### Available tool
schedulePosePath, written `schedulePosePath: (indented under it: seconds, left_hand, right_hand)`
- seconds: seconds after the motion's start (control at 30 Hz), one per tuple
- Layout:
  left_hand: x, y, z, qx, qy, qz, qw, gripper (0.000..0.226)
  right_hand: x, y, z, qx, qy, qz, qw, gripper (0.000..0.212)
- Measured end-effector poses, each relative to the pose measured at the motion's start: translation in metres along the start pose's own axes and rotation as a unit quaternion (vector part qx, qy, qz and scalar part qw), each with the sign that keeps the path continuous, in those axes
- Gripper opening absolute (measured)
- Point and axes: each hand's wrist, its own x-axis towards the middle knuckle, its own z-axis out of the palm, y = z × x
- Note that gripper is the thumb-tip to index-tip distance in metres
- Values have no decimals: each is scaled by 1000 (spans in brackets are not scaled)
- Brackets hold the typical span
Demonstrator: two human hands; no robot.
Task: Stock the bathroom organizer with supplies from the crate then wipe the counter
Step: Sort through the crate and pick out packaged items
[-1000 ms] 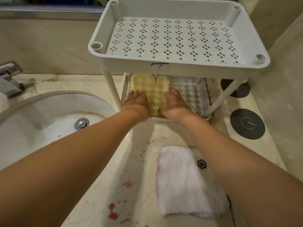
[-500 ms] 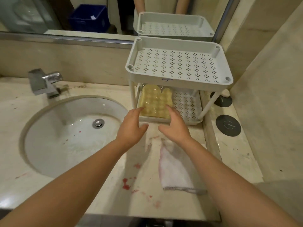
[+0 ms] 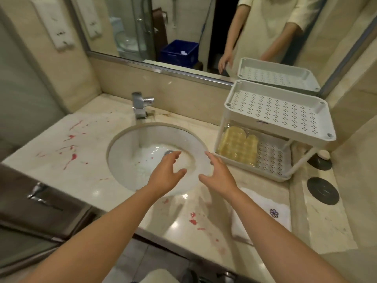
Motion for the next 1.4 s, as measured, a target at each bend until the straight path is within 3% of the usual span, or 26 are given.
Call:
schedulePosePath:
  seconds: [0.57,0.9,1.4]
  left_hand:
    - [-164,-116,-138,-18,166,-177,970,61]
    - [-329,-163,-207,10,242,-266,933,65]
    - [-547,-195,-264,-30,358,-390,848,64]
  right_hand:
    - [-39,-134,148,-79,-205,-160,962,83]
    - [-131,-209,259,-135,-298,-289,900,83]
    - [-280,-293,405,-121,-429,-387,807,83]
